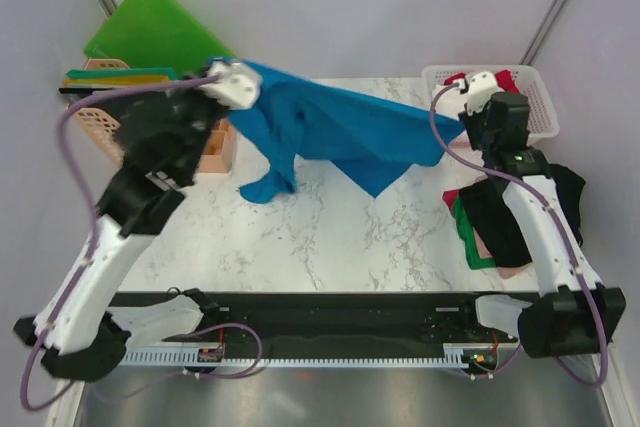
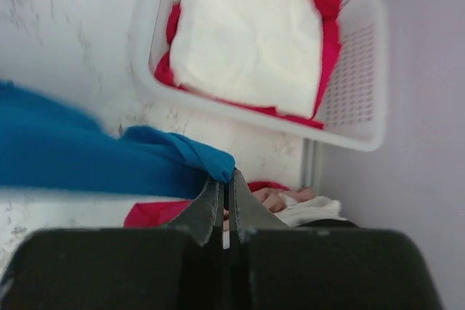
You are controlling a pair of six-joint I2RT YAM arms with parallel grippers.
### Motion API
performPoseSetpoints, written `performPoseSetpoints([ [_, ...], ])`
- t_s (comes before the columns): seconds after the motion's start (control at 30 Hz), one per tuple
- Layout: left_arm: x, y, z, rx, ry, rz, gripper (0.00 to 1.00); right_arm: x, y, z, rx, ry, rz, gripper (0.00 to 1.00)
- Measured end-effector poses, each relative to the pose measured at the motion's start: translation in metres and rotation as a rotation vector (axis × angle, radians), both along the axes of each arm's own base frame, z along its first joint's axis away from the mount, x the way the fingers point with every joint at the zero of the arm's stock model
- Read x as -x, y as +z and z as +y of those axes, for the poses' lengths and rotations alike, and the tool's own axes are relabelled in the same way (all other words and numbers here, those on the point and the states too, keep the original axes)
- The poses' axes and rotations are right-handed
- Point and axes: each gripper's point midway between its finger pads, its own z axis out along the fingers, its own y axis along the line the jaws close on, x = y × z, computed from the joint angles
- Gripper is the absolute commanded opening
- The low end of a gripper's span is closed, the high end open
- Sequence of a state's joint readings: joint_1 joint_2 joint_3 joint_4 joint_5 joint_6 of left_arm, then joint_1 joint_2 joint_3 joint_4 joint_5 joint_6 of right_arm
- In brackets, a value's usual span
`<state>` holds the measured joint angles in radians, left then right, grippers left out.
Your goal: Fold and stack the t-shirts
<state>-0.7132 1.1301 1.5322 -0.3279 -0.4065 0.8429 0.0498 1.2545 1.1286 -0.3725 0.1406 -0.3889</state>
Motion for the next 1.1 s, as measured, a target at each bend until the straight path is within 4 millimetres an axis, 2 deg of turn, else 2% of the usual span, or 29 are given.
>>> performPoseSetpoints([
  [0.03,0.014,0.027,0.037,0.04,0.07,-0.077,0.02,0.004,0.026,0.0,-0.004,0.002,-0.056,0.0],
  [0.07,0.028,0.041,0.059,0.058,0.105,-0.121,0.02,0.008,0.05,0.002,-0.009,0.009,-0.112,0.0],
  [0.1,0.047,0.052,0.079,0.076,0.122,-0.165,0.02,0.016,0.088,0.006,-0.018,0.021,-0.201,0.0],
  [0.13,0.066,0.061,0.095,0.093,0.124,-0.207,0.02,0.024,0.116,0.008,-0.024,0.029,-0.27,0.0],
  [0.2,0.093,0.061,0.121,0.104,0.153,-0.246,0.02,0.049,0.178,0.01,-0.043,0.041,-0.423,0.0],
  [0.23,0.103,0.057,0.132,0.1,0.174,-0.25,0.02,0.068,0.209,0.01,-0.055,0.047,-0.506,0.0],
  [0.3,0.115,0.046,0.143,0.09,0.186,-0.248,0.02,0.098,0.241,0.008,-0.067,0.048,-0.596,0.0],
  [0.4,0.114,0.027,0.143,0.072,0.188,-0.215,0.02,0.135,0.266,0.006,-0.078,0.047,-0.658,0.0],
  [0.47,0.106,0.015,0.139,0.061,0.18,-0.182,0.02,0.146,0.268,0.001,-0.079,0.029,-0.658,0.0],
  [0.57,0.091,0.001,0.13,0.049,0.161,-0.127,0.02,0.149,0.256,-0.006,-0.085,-0.003,-0.61,0.0],
  [0.7,0.086,0.002,0.129,0.055,0.166,-0.112,0.02,0.149,0.24,-0.007,-0.106,-0.009,-0.548,0.0],
  [0.77,0.089,0.012,0.131,0.068,0.171,-0.12,0.02,0.151,0.24,-0.004,-0.118,-0.001,-0.532,0.0],
  [0.83,0.097,0.032,0.135,0.101,0.172,-0.147,0.02,0.152,0.251,-0.002,-0.128,0.012,-0.542,0.0],
  [0.93,0.109,0.066,0.137,0.157,0.154,-0.202,0.02,0.156,0.285,0.002,-0.136,0.033,-0.602,0.0],
  [1.0,0.118,0.089,0.139,0.19,0.143,-0.245,0.02,0.161,0.316,0.003,-0.135,0.045,-0.666,0.0],
  [1.1,0.122,0.113,0.14,0.214,0.138,-0.282,0.02,0.168,0.356,0.004,-0.132,0.057,-0.756,0.0],
])
